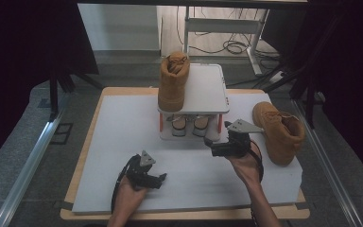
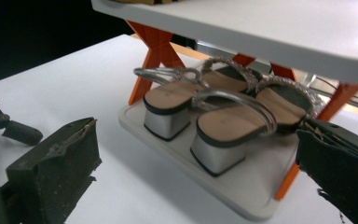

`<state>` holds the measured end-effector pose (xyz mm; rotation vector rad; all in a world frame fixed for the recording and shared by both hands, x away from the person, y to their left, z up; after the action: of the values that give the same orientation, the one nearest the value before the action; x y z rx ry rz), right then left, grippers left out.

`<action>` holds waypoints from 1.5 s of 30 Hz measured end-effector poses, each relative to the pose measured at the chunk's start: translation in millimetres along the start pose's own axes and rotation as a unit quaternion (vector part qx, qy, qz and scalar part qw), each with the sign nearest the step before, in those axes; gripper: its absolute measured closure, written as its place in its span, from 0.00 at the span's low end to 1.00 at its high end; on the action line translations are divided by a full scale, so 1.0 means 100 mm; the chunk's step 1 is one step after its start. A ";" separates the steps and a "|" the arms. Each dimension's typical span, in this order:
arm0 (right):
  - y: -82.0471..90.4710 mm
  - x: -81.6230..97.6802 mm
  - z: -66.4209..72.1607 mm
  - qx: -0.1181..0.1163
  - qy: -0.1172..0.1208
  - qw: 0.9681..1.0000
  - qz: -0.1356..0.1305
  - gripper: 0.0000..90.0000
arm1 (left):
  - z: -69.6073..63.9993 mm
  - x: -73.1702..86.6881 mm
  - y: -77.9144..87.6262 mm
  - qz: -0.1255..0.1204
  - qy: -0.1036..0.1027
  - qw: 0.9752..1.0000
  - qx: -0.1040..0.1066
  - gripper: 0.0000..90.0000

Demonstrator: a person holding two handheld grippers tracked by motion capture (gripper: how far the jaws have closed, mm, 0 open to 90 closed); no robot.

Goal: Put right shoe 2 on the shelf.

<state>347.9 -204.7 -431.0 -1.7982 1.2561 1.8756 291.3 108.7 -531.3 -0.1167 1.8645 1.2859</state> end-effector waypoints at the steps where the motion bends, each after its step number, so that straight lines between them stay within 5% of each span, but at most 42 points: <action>1: 0.01 0.02 -0.01 0.001 -0.001 1.000 0.001 0.00 | 0.00 0.00 0.00 -0.001 0.000 1.000 0.000 0.12; 6: 0.08 0.09 -0.01 0.011 -0.005 1.000 0.008 0.02 | 0.00 0.00 0.00 -0.001 0.001 1.000 0.000 0.12; 11: 0.17 0.16 -0.01 0.028 0.004 1.000 0.012 0.17 | 0.00 0.00 0.00 -0.001 0.001 1.000 0.000 0.12; 16: 0.29 0.24 -0.07 0.033 -0.011 0.999 0.010 0.29 | 0.00 0.00 0.00 0.000 0.001 1.000 0.000 0.12; 23: 0.44 0.42 -0.13 0.066 -0.002 0.997 0.029 0.21 | 0.00 0.00 0.00 -0.001 0.002 1.000 0.000 0.12; 45: 0.95 0.94 -0.31 0.134 -0.051 0.989 0.037 0.00 | 0.00 0.00 0.00 0.001 0.001 1.000 0.000 0.12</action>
<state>283.9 -318.3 -473.9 -1.5186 1.4746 1.7143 291.2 108.7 -531.2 -0.1162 1.8671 1.2884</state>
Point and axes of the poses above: each handheld gripper's, and its own axes: y roughly backward along the jaws, x roughly out of its underside, z roughly to its left, the point moved 1 cm from there along -y, roughly forward along the jaws, and after that the axes turned 8 degrees about y, right-handed, at the moved point
